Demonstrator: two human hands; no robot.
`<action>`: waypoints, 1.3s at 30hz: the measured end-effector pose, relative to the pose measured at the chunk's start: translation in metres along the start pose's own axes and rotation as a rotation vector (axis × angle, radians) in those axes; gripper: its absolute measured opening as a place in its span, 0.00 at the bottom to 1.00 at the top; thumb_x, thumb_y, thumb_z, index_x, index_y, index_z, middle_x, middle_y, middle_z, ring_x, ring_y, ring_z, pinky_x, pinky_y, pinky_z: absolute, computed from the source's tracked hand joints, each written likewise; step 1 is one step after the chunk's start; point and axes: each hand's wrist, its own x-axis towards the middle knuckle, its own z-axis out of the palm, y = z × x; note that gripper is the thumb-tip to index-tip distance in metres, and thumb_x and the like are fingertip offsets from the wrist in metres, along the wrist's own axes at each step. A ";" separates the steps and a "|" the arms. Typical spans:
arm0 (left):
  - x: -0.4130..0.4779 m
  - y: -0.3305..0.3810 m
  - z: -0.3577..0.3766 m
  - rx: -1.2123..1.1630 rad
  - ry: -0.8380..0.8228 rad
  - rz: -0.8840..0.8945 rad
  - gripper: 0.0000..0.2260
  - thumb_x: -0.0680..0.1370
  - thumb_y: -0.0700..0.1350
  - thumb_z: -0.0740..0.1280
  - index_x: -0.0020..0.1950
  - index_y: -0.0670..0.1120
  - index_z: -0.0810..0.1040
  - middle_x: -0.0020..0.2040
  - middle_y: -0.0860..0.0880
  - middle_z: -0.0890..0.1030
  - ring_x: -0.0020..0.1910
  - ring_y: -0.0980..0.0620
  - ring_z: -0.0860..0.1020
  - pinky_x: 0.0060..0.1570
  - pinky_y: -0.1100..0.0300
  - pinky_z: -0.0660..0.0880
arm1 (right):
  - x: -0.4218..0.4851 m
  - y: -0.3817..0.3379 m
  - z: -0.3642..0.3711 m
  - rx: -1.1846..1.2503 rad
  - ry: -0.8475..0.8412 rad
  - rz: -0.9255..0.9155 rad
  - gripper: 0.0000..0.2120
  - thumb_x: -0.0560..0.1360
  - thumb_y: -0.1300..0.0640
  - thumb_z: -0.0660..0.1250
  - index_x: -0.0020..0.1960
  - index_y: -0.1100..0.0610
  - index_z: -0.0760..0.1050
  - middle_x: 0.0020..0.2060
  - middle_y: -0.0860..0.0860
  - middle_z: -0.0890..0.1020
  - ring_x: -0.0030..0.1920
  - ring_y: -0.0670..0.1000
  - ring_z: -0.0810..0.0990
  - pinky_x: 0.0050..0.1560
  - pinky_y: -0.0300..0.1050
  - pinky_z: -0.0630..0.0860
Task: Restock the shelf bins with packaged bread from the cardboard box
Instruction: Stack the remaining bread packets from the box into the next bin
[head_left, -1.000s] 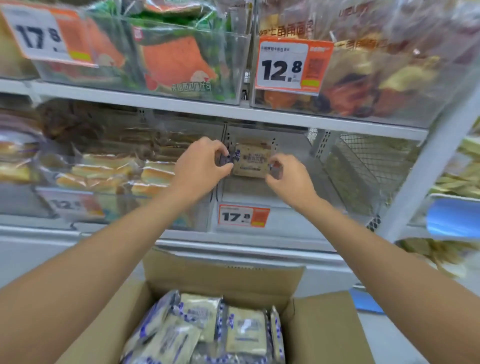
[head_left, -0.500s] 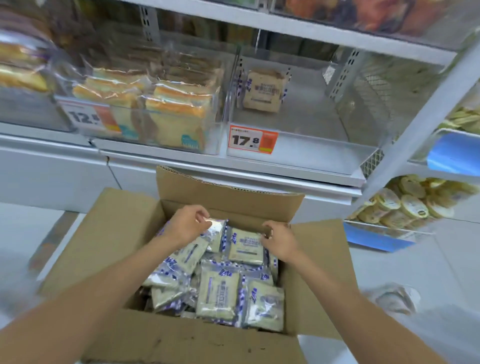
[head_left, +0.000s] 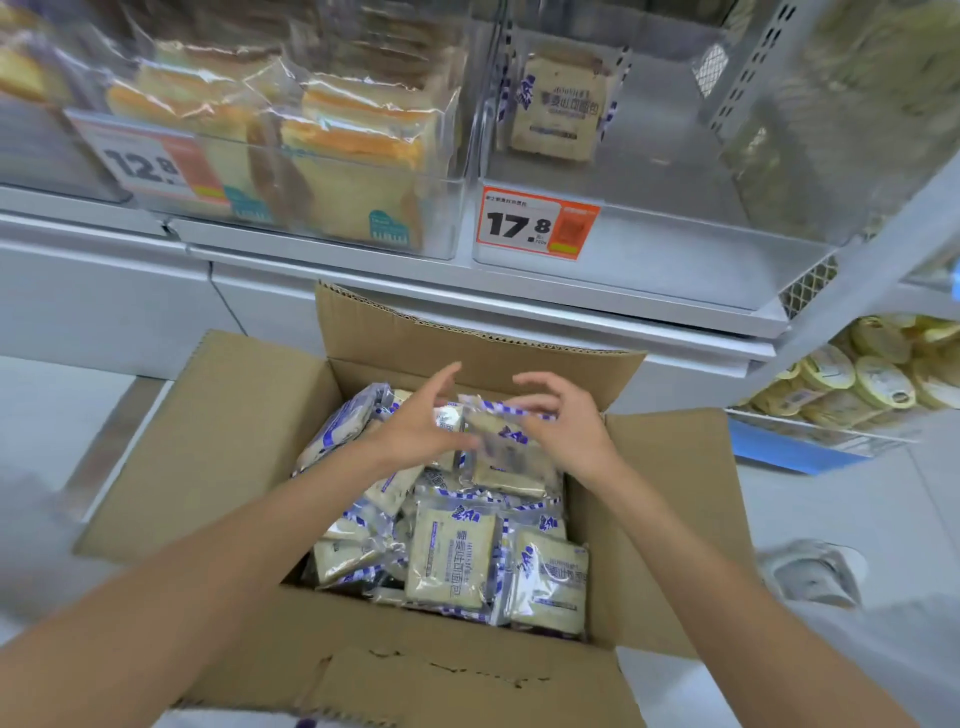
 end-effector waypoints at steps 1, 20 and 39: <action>0.002 0.006 0.002 -0.100 -0.014 -0.018 0.31 0.70 0.42 0.77 0.71 0.53 0.69 0.63 0.54 0.75 0.63 0.54 0.73 0.56 0.59 0.74 | 0.000 -0.007 0.000 0.046 -0.029 -0.024 0.19 0.74 0.68 0.69 0.61 0.51 0.75 0.48 0.46 0.85 0.46 0.42 0.83 0.40 0.34 0.77; -0.023 0.015 -0.040 -0.164 -0.119 -0.226 0.13 0.76 0.46 0.71 0.59 0.47 0.78 0.49 0.49 0.86 0.50 0.48 0.84 0.50 0.56 0.81 | 0.005 0.000 -0.008 -0.058 -0.281 0.060 0.23 0.75 0.55 0.71 0.68 0.49 0.73 0.57 0.45 0.80 0.58 0.44 0.78 0.58 0.38 0.74; -0.036 -0.050 -0.055 -0.320 0.044 -0.315 0.21 0.78 0.42 0.69 0.70 0.47 0.70 0.61 0.48 0.81 0.56 0.50 0.82 0.49 0.56 0.80 | 0.042 0.113 0.029 -0.598 -0.260 0.176 0.30 0.71 0.59 0.73 0.70 0.52 0.66 0.64 0.55 0.69 0.67 0.58 0.64 0.65 0.49 0.65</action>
